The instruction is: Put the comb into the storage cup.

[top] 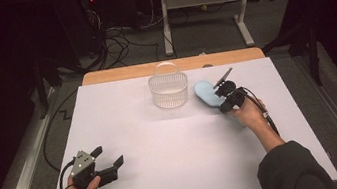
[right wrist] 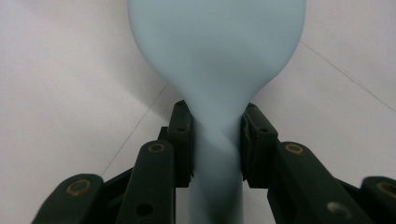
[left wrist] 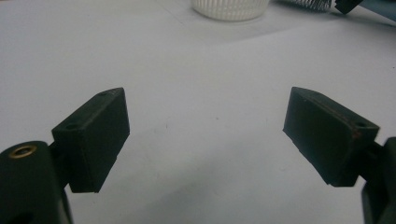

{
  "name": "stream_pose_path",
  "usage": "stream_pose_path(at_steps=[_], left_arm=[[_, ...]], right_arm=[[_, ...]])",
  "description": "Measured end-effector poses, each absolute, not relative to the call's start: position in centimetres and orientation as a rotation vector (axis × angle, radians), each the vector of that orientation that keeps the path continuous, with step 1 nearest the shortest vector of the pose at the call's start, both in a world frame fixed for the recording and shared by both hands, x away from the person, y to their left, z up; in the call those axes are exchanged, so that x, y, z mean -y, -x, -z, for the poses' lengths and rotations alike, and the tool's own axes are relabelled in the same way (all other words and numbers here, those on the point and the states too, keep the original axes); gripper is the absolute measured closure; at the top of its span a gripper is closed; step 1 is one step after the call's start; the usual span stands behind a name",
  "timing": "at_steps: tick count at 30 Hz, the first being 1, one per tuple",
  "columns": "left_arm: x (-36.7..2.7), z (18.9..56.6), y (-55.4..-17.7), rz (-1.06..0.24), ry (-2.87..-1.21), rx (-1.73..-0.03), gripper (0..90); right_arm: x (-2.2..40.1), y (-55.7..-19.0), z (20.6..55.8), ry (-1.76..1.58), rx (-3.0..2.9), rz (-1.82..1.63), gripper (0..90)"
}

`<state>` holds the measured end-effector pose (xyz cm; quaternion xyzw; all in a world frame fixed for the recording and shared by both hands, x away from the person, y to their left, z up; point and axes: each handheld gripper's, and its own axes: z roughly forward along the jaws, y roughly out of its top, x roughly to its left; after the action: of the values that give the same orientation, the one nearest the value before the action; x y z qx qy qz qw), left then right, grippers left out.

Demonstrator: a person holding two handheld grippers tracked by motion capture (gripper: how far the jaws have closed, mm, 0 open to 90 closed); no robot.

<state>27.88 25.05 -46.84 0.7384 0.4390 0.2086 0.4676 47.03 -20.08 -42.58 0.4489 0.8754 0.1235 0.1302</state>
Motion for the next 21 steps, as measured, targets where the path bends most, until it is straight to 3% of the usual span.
stream_pose_path(at_steps=[21], left_arm=[[-24.5,46.8,-27.9,-0.505,-1.824,-1.047,16.4]], right_arm=[[21.6,-44.4,41.6,-1.332,-2.524,-0.517,70.6]])
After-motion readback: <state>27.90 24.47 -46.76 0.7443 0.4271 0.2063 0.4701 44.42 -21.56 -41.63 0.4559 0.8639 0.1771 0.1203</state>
